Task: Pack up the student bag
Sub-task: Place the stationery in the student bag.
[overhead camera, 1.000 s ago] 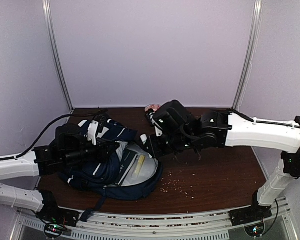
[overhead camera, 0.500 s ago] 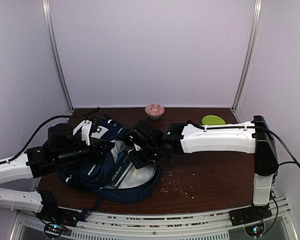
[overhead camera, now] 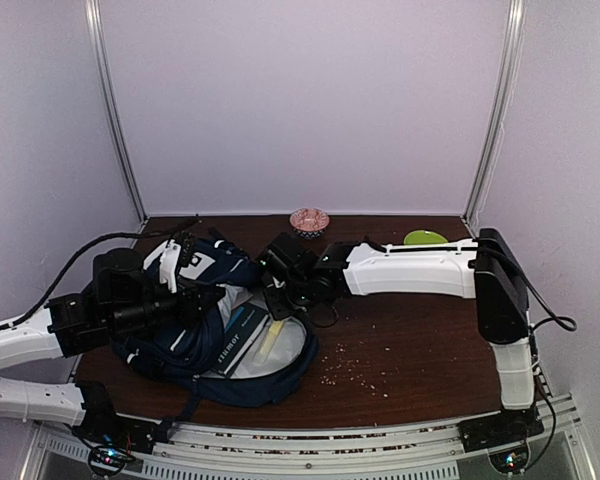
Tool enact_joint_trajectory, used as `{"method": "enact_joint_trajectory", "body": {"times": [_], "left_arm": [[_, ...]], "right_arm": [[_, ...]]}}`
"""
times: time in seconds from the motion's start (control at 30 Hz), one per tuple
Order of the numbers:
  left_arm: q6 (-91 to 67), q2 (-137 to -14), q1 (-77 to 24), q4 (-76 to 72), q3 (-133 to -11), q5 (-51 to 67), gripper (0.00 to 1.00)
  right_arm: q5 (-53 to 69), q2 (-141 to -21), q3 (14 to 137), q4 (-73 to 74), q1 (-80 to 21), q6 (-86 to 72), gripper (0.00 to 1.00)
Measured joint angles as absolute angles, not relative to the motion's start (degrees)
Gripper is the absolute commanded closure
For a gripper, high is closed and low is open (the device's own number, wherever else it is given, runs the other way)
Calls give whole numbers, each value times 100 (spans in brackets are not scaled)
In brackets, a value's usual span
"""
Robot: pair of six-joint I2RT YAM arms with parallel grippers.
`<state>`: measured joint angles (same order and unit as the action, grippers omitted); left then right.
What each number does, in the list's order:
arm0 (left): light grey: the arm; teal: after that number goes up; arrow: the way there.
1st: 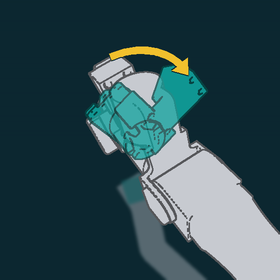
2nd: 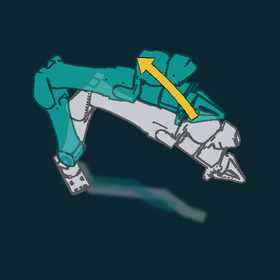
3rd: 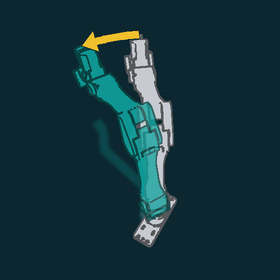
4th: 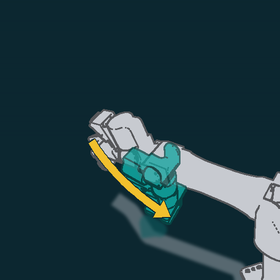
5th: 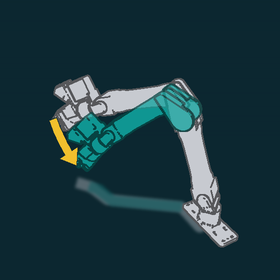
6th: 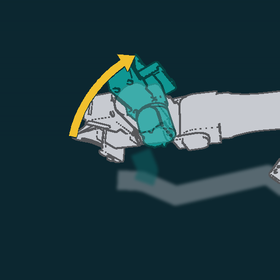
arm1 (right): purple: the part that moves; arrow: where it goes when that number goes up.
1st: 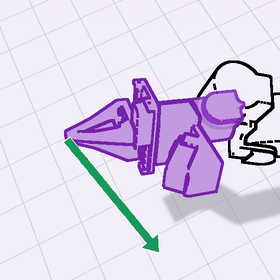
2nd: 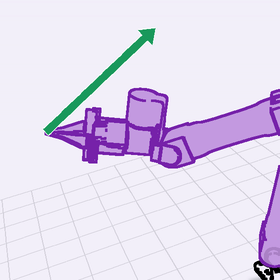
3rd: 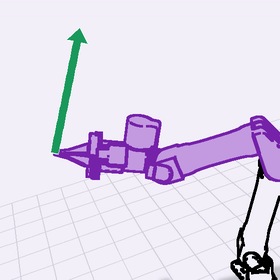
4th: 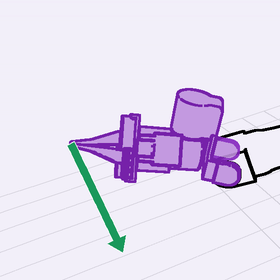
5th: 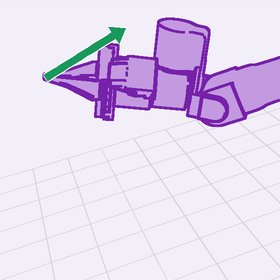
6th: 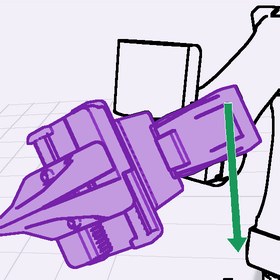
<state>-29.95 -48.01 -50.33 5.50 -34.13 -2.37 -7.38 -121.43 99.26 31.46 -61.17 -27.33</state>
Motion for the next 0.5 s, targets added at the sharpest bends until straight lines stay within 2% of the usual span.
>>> {"method": "enact_joint_trajectory", "body": {"times": [0.5], "left_arm": [[-2991,-4908,-5037,565,-3430,-226,100]], "right_arm": [[-362,-12016,9564,2683,-6125,-2694,81]]}}
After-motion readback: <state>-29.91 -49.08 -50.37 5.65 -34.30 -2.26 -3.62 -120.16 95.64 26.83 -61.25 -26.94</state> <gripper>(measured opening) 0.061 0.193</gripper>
